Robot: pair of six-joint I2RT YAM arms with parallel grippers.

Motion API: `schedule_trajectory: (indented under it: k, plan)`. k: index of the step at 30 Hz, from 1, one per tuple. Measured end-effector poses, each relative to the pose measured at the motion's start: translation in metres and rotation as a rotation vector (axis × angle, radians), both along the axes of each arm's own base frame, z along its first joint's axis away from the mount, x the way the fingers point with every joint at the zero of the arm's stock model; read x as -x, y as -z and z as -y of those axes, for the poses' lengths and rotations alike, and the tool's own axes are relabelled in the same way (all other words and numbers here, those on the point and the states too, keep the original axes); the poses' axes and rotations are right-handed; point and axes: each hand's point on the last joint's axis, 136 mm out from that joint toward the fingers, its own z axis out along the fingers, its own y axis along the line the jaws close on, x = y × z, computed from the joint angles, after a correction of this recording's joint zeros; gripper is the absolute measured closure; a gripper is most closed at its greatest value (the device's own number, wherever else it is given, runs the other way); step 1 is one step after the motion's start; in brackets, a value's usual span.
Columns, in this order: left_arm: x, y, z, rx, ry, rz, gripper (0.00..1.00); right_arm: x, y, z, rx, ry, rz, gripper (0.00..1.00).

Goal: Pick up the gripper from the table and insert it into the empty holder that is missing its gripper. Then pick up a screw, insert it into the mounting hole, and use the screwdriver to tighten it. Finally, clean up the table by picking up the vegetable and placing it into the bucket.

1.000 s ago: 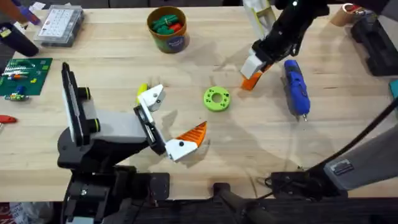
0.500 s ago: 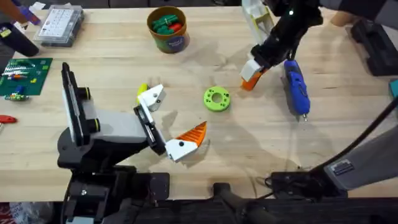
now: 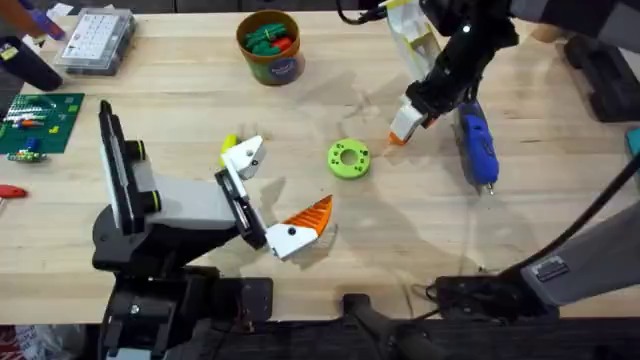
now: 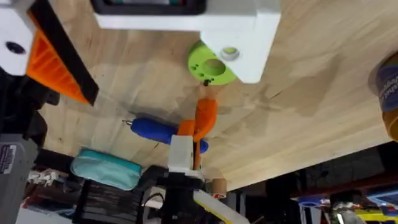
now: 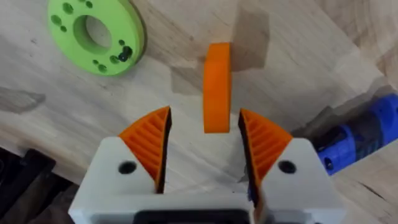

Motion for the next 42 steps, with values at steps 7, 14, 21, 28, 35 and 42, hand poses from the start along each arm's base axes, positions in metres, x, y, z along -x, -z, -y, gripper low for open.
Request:
schedule_trajectory:
  k: [7,14,21,28,35,42]
  plan:
    - [0.0000,-0.0001,0.0000,0.000,0.000,0.000,0.009,-0.0020,0.0001,-0.0006,-0.002,0.000,0.008,0.370]
    - [0.0000,0.0000,0.0000,0.000,0.000,0.000,0.009,-0.0075,0.0002,-0.0023,-0.010,-0.015,0.033,0.370]
    - [0.0000,-0.0001,0.0000,0.000,0.000,0.000,0.009,-0.0084,0.0003,-0.0013,-0.005,-0.029,0.038,0.618]
    - [0.0000,-0.0001,0.0000,0.000,0.000,0.001,0.009,-0.0095,0.0000,-0.0004,0.000,-0.041,0.046,0.992]
    - [0.0000,-0.0001,0.0000,0.000,0.000,0.000,0.009,-0.0095,-0.0001,-0.0002,0.000,-0.041,0.046,0.995]
    - [0.0000,-0.0001,0.0000,0.000,0.000,0.001,0.009,-0.0061,-0.0009,0.0008,0.004,-0.040,0.032,0.995]
